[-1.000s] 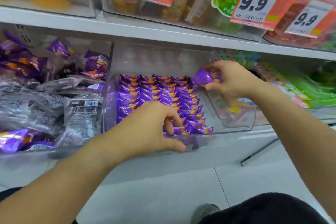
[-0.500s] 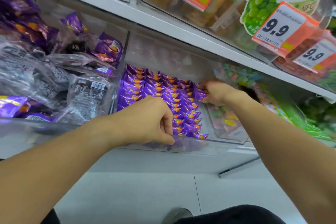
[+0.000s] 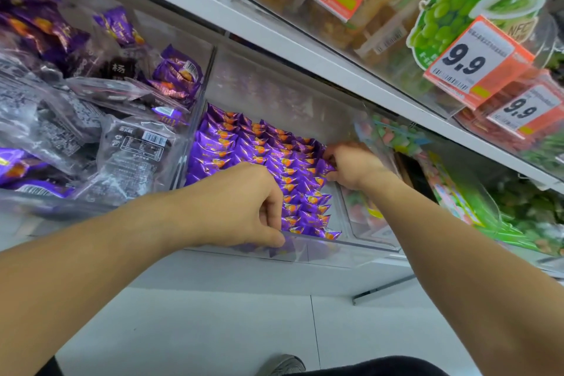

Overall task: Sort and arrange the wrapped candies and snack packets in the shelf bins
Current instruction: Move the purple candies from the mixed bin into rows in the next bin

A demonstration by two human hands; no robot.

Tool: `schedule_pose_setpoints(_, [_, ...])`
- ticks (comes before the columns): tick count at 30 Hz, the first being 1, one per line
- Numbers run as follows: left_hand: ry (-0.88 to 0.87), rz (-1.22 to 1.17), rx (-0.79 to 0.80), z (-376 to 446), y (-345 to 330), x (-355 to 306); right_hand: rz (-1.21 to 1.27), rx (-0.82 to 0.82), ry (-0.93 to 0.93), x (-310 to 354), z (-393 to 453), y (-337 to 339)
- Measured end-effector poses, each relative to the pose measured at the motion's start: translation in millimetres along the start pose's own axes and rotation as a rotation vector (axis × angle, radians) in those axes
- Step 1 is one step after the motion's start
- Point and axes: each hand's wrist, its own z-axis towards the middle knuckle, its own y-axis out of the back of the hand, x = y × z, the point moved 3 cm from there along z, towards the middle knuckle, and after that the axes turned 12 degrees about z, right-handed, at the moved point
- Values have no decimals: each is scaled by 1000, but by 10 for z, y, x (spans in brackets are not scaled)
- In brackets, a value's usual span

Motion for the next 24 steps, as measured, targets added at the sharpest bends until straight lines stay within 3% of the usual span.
schedule_pose_setpoints(8, [9, 6, 6, -5, 6, -7, -58, -20, -10, -21, -15, -22])
schedule_pose_setpoints(24, [1, 93, -31, -23, -29, 1, 129, -35, 7, 56, -37, 8])
